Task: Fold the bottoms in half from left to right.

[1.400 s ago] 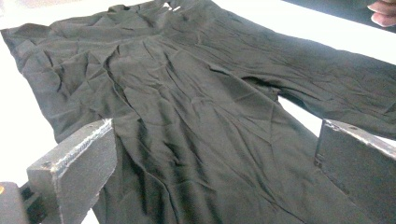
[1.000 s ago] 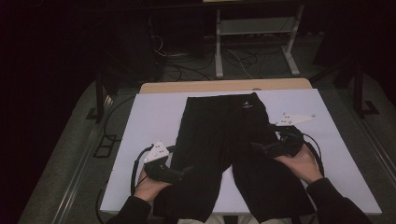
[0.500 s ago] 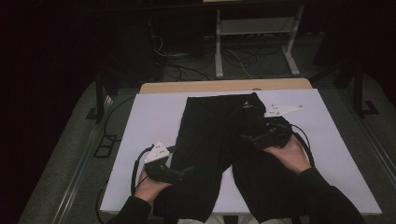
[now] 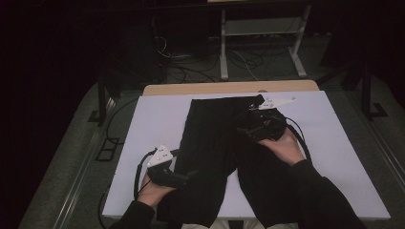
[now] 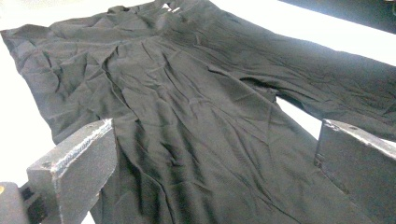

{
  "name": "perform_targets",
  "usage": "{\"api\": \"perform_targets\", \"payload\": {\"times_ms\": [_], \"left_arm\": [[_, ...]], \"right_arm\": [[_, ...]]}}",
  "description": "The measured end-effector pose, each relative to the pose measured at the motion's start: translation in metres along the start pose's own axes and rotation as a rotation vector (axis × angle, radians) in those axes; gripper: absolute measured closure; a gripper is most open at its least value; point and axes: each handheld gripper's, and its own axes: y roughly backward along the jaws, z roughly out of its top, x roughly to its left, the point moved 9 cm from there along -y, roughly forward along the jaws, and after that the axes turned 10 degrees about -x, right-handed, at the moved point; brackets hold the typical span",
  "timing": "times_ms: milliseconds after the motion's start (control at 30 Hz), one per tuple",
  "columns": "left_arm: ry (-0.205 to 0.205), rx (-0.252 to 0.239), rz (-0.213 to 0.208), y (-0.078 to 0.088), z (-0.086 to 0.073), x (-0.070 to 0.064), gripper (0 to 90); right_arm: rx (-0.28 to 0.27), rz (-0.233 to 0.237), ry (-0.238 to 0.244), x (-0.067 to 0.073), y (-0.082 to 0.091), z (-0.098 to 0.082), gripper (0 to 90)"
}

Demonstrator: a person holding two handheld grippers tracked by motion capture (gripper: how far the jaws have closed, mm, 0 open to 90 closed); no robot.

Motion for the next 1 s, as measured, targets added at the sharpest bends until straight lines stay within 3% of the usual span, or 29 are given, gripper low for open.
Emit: {"api": "perform_targets", "payload": {"times_ms": [1000], "left_arm": [[0.004, -0.005, -0.007, 0.0, 0.0, -0.001, 0.0]], "right_arm": [[0.023, -0.028, -0.013, -0.009, -0.069, 0.019, 0.0]]}}
